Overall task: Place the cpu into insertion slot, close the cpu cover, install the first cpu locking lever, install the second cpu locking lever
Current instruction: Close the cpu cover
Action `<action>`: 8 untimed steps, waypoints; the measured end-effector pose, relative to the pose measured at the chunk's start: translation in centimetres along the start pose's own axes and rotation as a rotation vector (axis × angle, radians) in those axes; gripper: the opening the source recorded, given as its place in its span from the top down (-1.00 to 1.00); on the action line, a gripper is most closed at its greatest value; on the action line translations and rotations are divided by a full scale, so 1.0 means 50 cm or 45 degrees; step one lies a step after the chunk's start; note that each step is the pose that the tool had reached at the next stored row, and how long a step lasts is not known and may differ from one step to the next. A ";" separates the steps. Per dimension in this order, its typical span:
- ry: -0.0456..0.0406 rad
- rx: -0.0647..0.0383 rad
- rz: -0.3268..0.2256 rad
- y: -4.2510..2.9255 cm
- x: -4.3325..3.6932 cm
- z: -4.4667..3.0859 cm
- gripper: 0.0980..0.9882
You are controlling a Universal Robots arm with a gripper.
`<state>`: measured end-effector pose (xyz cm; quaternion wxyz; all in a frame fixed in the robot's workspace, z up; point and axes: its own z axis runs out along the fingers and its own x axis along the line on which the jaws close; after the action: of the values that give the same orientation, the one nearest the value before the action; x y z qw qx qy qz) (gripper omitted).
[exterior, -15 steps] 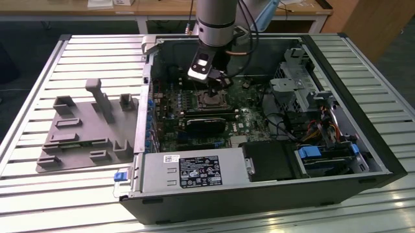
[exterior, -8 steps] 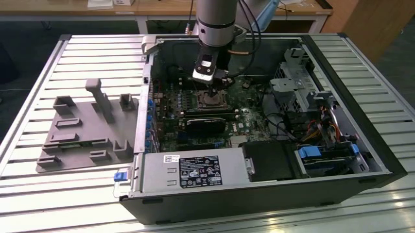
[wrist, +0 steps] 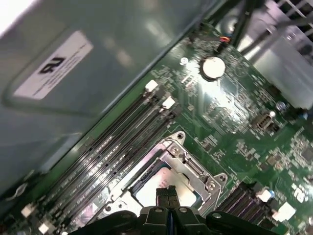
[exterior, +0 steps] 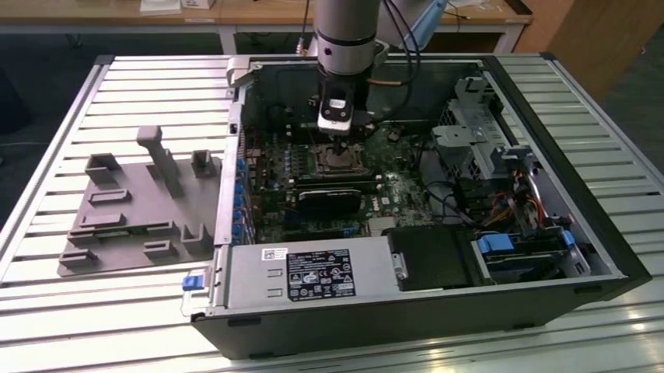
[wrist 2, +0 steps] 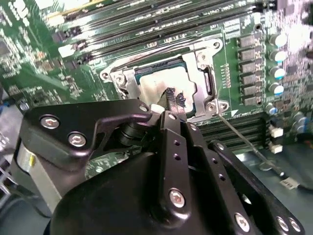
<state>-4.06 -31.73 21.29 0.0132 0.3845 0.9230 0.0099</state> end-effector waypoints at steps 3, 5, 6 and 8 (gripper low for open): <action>0.002 -0.001 -0.069 0.000 0.000 0.000 0.98; 0.003 -0.002 -0.115 0.000 0.000 0.001 0.98; 0.004 -0.002 -0.139 0.000 0.000 0.001 0.98; 0.005 -0.003 -0.186 0.000 0.000 0.001 0.98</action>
<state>-4.06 -31.73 21.24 0.0125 0.3162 0.9486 0.0109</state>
